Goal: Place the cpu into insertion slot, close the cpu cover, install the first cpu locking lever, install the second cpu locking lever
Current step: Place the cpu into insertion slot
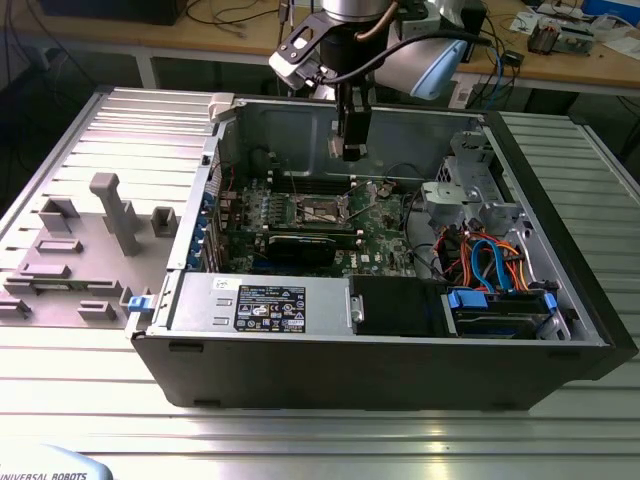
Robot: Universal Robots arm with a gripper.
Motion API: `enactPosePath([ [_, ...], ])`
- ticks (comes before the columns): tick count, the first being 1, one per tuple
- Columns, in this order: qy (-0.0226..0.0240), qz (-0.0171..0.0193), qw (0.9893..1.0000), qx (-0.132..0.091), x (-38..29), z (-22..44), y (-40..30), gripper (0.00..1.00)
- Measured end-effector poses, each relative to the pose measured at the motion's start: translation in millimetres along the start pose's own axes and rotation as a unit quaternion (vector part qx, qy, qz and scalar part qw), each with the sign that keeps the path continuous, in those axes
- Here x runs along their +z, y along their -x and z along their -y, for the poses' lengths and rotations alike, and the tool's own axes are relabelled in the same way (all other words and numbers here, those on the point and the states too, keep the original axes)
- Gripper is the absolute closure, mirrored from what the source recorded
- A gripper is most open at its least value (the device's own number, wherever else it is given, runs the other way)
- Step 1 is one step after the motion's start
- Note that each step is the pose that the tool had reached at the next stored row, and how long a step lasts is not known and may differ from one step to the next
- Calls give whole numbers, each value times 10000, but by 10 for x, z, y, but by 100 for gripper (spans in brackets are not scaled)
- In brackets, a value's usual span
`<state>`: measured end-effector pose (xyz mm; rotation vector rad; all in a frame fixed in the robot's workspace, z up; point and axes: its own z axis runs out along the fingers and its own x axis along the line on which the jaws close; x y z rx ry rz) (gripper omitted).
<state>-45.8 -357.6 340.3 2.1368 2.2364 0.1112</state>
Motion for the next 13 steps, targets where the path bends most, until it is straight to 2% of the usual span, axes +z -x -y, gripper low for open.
enactPosePath([
  [13, 1, 3, 10000, 42, 10, 1, 0, 46],
])
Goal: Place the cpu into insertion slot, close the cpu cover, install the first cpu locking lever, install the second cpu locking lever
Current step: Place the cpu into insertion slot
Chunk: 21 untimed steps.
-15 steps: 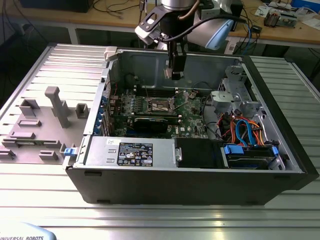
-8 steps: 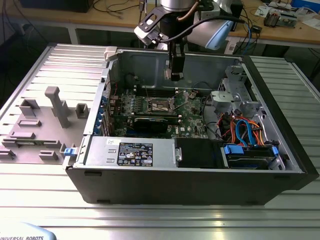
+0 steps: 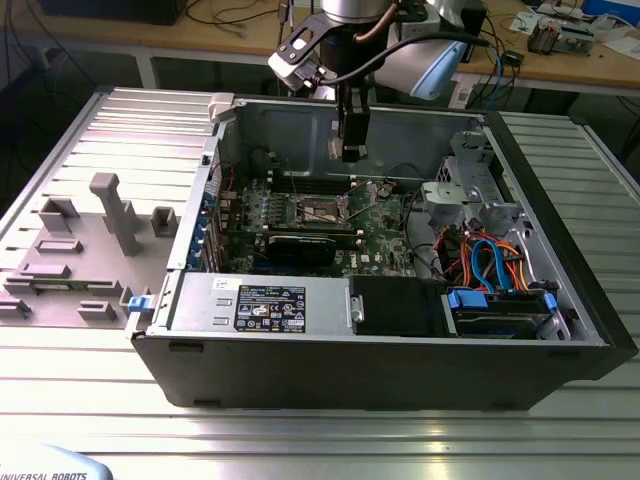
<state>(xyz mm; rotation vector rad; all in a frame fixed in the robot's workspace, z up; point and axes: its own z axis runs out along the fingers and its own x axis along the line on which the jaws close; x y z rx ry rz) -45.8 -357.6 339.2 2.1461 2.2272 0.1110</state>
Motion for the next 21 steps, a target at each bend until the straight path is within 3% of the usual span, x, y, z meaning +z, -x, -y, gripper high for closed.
enactPosePath([
  [8, 5, 23, 9996, 269, 27, 3, 1, 46],
  [17, 3, 27, 9996, 295, 125, 17, 1, 46],
  [21, 5, 43, 9988, 485, 184, 34, -3, 46],
])
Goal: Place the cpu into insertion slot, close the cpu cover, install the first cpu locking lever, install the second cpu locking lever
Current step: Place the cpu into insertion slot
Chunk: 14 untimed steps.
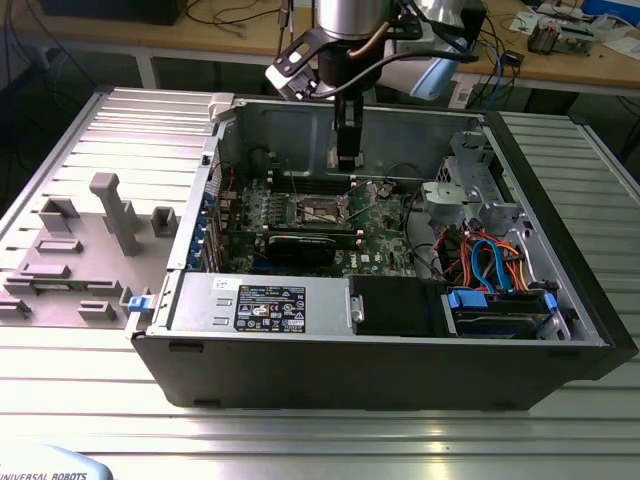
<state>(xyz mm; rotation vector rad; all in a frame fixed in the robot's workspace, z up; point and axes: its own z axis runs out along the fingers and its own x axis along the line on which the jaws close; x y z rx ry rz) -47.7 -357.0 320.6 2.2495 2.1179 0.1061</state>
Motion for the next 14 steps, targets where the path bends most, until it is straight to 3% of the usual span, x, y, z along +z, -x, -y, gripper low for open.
enactPosePath([
  [5, 0, -1, 10000, 0, 71, 18, 1, 46],
  [10, -5, -33, 9995, -318, 143, 34, 2, 46],
  [14, -11, -40, 9994, -352, 162, 39, -1, 46],
])
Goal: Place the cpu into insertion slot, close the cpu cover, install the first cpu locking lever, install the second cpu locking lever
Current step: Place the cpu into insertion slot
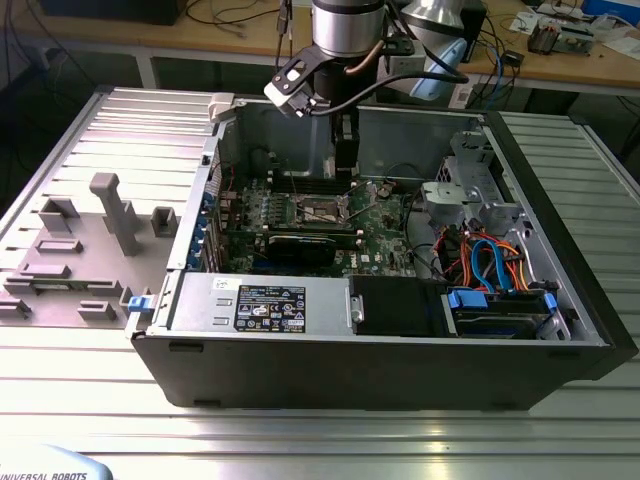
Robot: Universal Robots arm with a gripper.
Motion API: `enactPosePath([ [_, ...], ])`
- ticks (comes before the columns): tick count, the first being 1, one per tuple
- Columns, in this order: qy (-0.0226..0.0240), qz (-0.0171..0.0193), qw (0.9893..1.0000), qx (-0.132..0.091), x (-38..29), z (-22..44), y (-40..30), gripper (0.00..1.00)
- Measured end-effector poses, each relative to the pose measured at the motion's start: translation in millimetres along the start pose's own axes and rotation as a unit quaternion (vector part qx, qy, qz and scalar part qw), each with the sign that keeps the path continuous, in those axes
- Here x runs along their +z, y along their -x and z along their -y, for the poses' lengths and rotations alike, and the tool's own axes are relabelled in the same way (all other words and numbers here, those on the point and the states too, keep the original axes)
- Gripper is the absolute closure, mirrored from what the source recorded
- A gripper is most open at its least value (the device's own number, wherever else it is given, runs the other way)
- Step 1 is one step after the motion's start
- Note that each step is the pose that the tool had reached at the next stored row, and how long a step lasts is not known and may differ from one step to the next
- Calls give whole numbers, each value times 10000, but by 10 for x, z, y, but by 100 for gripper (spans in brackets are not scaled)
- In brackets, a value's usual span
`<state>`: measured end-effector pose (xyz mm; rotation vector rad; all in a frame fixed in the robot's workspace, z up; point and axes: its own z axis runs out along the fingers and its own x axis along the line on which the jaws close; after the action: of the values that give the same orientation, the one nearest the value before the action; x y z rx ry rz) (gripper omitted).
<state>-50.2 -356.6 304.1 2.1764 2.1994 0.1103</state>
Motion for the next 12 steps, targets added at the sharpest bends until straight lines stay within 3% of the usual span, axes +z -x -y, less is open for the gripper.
enactPosePath([
  [12, 0, -10, 10000, 0, 2, 0, 0, 46],
])
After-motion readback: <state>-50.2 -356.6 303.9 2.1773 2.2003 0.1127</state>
